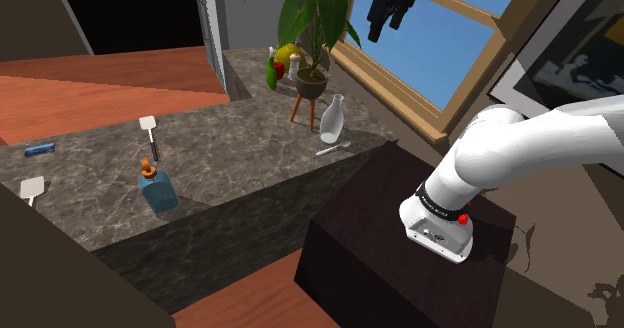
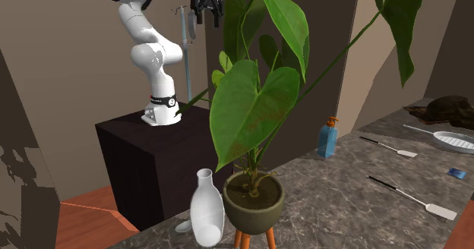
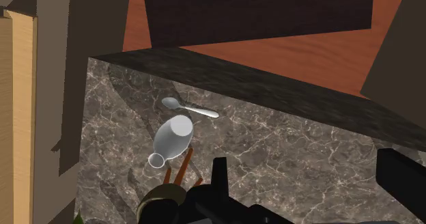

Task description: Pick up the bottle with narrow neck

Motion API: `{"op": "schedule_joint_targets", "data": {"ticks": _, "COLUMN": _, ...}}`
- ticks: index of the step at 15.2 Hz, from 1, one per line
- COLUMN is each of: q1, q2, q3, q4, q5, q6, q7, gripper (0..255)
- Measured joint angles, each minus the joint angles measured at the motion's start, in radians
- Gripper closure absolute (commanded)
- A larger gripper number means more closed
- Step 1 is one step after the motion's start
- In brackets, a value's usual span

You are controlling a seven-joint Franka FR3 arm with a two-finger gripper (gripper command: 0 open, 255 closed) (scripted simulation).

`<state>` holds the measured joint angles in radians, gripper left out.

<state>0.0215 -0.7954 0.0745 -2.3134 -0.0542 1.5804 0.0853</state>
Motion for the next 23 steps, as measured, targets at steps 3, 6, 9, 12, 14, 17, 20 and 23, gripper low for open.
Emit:
{"op": "schedule_joint_targets", "data": {"ticks": 3, "q1": -0.006, "q2": 0.009, "q3": -0.017, "q4": -0.028, "q5": -0.008, "q6": 0.036, "q7": -0.014, "gripper": 0}}
{"op": "schedule_joint_targets", "data": {"ticks": 6, "q1": -0.020, "q2": 0.039, "q3": -0.054, "q4": -0.084, "q5": -0.026, "q6": 0.123, "q7": -0.041, "gripper": 0}}
{"op": "schedule_joint_targets", "data": {"ticks": 9, "q1": -0.037, "q2": 0.085, "q3": -0.095, "q4": -0.125, "q5": -0.044, "q6": 0.210, "q7": -0.073, "gripper": 0}}
{"op": "schedule_joint_targets", "data": {"ticks": 12, "q1": -0.052, "q2": 0.147, "q3": -0.133, "q4": -0.150, "q5": -0.058, "q6": 0.298, "q7": -0.102, "gripper": 0}}
{"op": "schedule_joint_targets", "data": {"ticks": 14, "q1": -0.064, "q2": 0.200, "q3": -0.165, "q4": -0.158, "q5": -0.069, "q6": 0.359, "q7": -0.129, "gripper": 0}}
{"op": "schedule_joint_targets", "data": {"ticks": 17, "q1": -0.079, "q2": 0.279, "q3": -0.208, "q4": -0.184, "q5": -0.079, "q6": 0.464, "q7": -0.163, "gripper": 0}}
{"op": "schedule_joint_targets", "data": {"ticks": 20, "q1": -0.085, "q2": 0.373, "q3": -0.240, "q4": -0.179, "q5": -0.076, "q6": 0.552, "q7": -0.190, "gripper": 0}}
{"op": "schedule_joint_targets", "data": {"ticks": 23, "q1": -0.092, "q2": 0.481, "q3": -0.279, "q4": -0.161, "q5": -0.066, "q6": 0.641, "q7": -0.231, "gripper": 0}}
